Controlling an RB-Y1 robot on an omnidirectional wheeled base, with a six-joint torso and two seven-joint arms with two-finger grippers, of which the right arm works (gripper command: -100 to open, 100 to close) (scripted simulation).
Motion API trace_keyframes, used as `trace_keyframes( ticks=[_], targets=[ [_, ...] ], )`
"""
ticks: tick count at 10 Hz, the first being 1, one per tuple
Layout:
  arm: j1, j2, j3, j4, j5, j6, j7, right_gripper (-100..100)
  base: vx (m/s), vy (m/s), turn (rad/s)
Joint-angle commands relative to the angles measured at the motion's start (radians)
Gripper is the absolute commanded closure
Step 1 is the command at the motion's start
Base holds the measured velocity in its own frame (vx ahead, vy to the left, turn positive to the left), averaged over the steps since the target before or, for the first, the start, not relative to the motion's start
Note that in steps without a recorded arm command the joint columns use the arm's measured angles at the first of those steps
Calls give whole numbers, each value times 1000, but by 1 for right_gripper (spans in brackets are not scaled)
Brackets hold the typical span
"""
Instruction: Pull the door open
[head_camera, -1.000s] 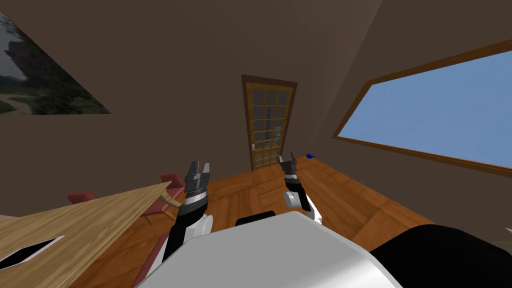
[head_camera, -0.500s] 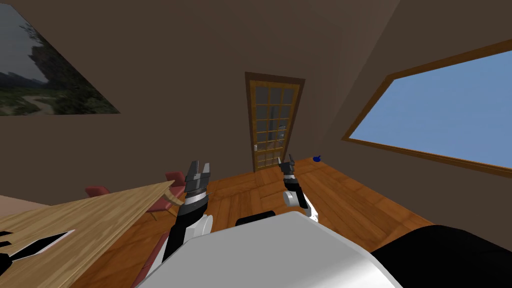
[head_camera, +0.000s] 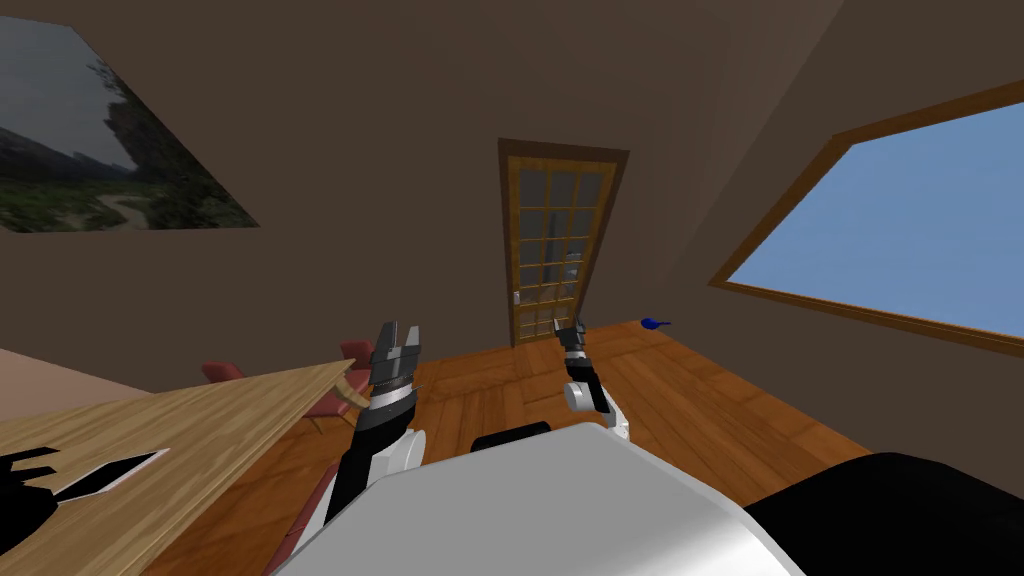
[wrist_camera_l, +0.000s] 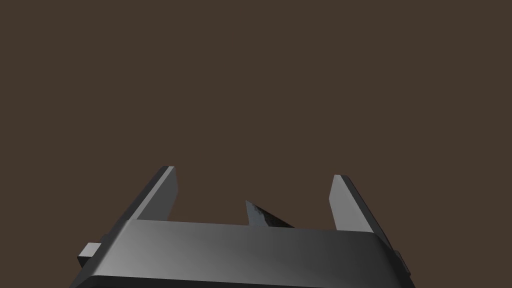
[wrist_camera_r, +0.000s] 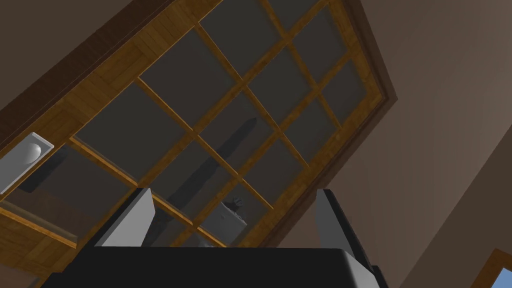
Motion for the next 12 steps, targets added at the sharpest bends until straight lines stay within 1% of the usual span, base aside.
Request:
trace_keyframes(
  ticks=[1, 2, 9, 12],
  targets=[
    [-16, -5, 0, 50, -11, -14, -38, -100, 92, -2, 108],
    [-16, -5, 0, 52, -11, -14, -38, -100, 59, 1, 46],
    [-90, -21, -3, 259, -63, -57, -190, -100, 89, -11, 109],
    [-121, -27, -5, 348, -86, -76, -256, -100, 102, -34, 108]
  ],
)
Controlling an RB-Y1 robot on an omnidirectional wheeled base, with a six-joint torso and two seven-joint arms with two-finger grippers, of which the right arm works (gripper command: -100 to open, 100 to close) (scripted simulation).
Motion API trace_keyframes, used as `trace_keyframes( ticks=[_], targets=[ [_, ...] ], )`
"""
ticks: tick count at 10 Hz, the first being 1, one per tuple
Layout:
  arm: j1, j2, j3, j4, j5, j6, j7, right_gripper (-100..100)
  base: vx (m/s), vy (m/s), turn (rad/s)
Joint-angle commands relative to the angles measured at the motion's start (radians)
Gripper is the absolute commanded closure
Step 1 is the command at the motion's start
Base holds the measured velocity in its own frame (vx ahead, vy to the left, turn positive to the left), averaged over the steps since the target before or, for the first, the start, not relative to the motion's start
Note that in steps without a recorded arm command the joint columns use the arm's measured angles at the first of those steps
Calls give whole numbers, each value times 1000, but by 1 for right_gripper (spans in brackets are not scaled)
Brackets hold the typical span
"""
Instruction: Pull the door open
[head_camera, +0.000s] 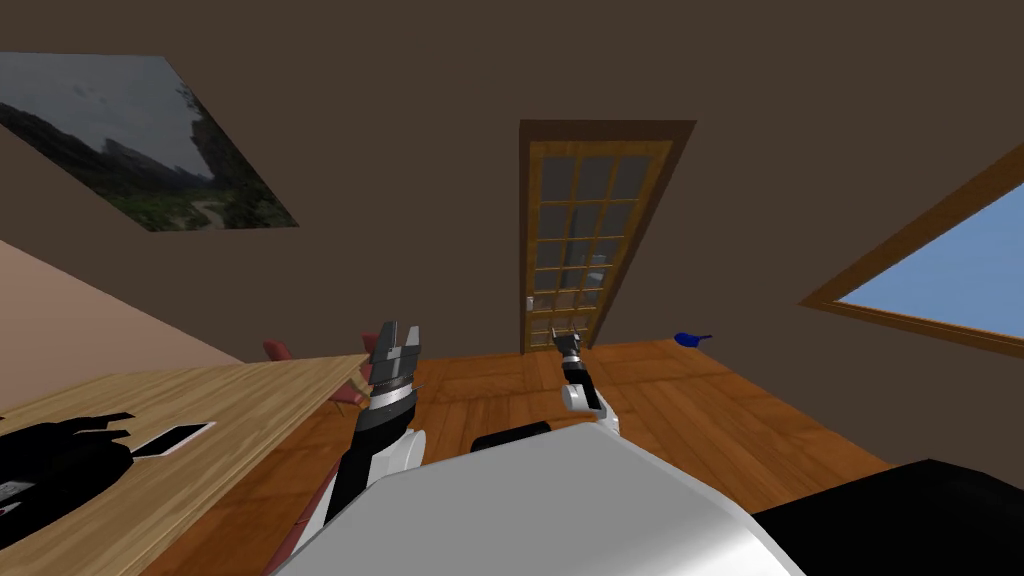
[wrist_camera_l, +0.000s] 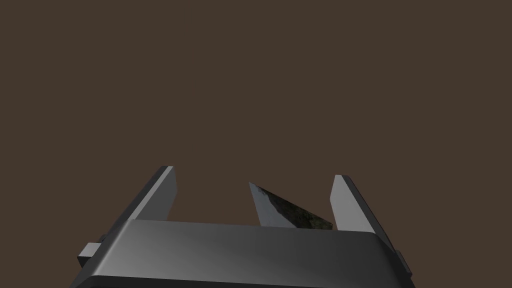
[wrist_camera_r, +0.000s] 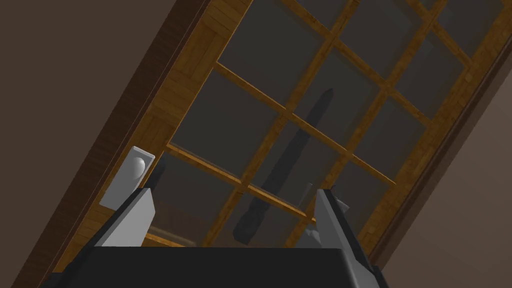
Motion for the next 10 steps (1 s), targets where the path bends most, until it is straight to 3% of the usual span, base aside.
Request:
trace_keyframes(
  ticks=[1, 10],
  targets=[
    [-17, -3, -1, 49, -12, -11, -38, -100, 89, -23, 106],
    [-109, -15, -5, 307, -77, -64, -228, -100, 95, -27, 109]
  ],
)
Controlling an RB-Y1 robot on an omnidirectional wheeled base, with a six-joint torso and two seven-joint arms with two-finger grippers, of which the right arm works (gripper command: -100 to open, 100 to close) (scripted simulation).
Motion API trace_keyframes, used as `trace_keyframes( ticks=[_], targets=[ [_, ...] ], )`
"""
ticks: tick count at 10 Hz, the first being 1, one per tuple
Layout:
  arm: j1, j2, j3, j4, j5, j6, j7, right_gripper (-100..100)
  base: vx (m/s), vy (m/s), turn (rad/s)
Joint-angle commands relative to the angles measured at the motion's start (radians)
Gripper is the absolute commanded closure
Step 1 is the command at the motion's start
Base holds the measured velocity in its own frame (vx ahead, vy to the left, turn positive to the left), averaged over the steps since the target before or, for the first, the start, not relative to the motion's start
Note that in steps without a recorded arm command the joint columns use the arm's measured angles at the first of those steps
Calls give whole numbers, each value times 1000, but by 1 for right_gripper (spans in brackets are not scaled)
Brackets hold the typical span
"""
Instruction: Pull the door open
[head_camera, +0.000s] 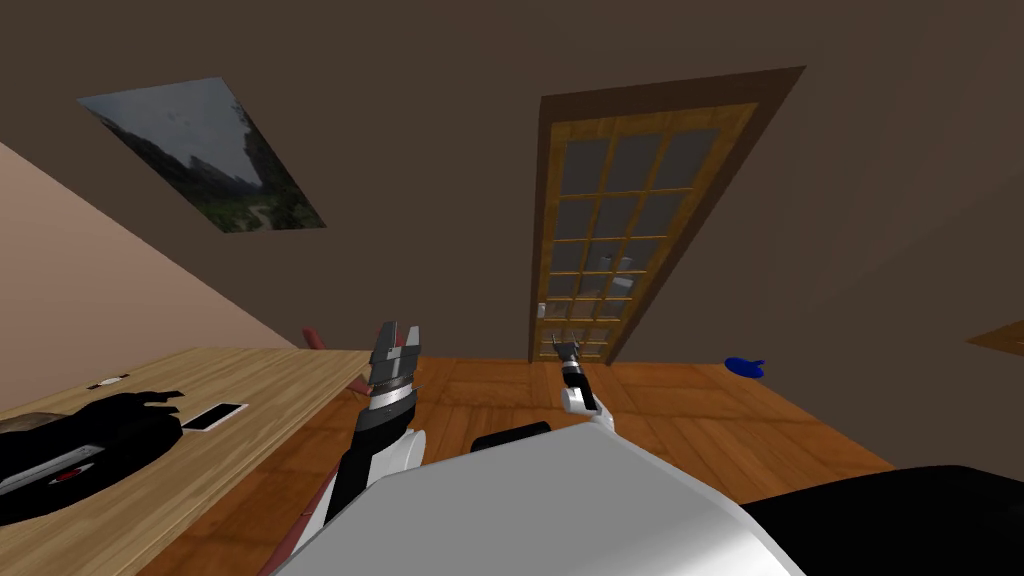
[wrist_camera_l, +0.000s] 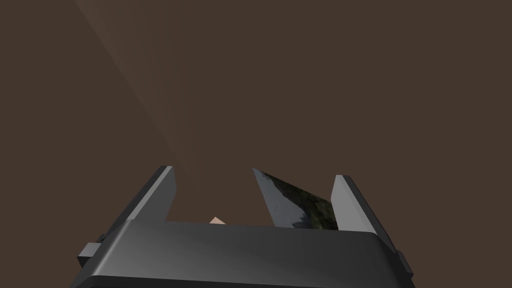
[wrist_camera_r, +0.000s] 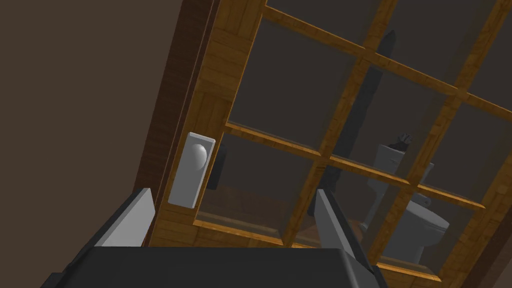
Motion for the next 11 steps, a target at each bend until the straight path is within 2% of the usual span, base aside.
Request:
trace_keyframes(
  ticks=[1, 7, 8, 11],
  targets=[
    [-12, 0, -1, 35, -12, -3, -32, -100, 102, -32, 90],
    [-66, -6, -4, 187, -50, -34, -144, -100, 87, -35, 95],
    [-66, -6, -4, 187, -50, -34, -144, -100, 54, -23, 38],
    [-89, -7, -5, 252, -66, -48, -191, -100, 57, -36, 69]
  ],
)
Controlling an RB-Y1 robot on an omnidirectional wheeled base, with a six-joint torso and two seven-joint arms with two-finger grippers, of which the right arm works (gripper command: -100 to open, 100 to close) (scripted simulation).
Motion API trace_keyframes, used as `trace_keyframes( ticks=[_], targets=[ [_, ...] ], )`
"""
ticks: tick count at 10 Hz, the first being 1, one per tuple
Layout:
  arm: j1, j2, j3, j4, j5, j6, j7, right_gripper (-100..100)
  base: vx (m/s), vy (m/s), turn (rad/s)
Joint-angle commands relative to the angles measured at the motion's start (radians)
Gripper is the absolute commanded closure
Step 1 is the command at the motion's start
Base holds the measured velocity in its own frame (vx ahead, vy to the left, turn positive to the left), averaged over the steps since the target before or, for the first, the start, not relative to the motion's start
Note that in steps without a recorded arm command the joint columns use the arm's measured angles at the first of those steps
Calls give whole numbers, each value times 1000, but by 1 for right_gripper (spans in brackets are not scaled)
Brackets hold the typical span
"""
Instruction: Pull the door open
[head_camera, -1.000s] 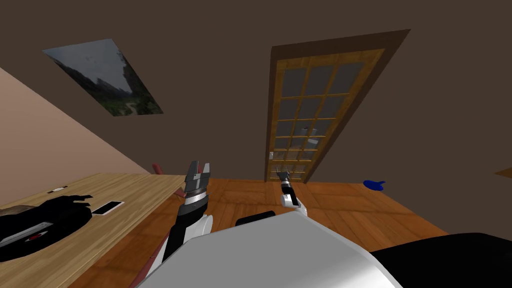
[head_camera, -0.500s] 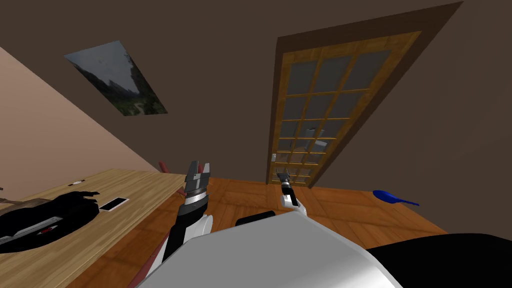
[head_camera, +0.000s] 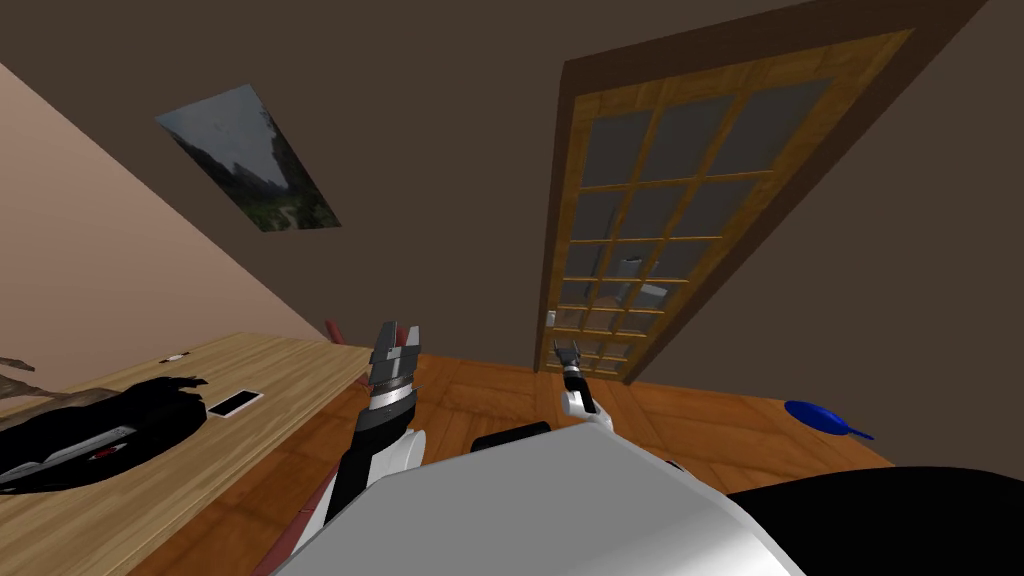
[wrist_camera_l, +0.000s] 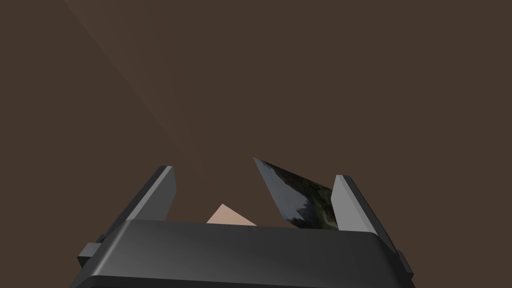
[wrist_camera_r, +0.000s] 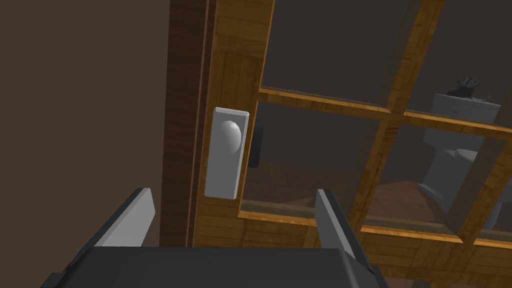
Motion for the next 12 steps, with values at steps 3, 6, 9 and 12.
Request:
trace_keyframes(
  ticks=[3, 6, 9, 12],
  targets=[
    [-32, 0, -2, 89, -23, -18, -66, -100, 86, -41, 94],
    [-59, -1, -3, 164, -42, -33, -121, -100, 101, -44, 103],
    [-80, -2, -4, 223, -56, -46, -165, -100, 84, -52, 74],
    [-68, -32, -5, 232, -57, -55, -191, -100, 110, 1, 57]
  ],
)
